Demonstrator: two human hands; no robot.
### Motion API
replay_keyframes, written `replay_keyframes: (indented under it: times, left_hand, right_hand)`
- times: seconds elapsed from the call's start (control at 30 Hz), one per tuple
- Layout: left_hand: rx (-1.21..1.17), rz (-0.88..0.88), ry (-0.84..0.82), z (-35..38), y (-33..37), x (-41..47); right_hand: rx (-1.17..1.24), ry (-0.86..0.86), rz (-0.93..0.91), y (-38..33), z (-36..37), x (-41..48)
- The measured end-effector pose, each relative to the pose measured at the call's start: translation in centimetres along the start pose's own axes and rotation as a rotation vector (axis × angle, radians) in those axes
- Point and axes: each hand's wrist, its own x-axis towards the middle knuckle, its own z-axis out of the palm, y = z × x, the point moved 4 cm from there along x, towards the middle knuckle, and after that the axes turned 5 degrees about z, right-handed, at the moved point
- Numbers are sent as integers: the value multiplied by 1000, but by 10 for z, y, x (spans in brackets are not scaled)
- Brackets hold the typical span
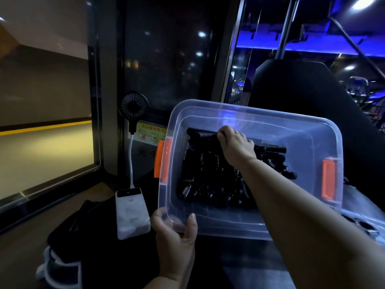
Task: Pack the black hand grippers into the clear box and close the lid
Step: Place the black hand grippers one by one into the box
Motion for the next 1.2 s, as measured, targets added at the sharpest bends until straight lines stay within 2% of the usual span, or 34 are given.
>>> replay_keyframes:
  times: [0.27, 0.4, 0.77, 1.03, 1.2]
  left_hand:
    - [-53, -51, 45, 0, -6, -2]
    - [-43, -44, 48, 0, -8, -3]
    - [-52, -82, 37, 0, -10, -4]
    - [-26, -48, 50, -1, -12, -3]
    - [-28, -68, 60, 1, -12, -2]
  right_hand:
    - [-83, 133, 81, -6, 6, -5]
    - [-33, 199, 152, -11, 12, -8]
    - [48, 165, 248, -12, 13, -9]
    - [146, 166, 369, -19, 21, -7]
    - [203, 110, 381, -15, 18, -9]
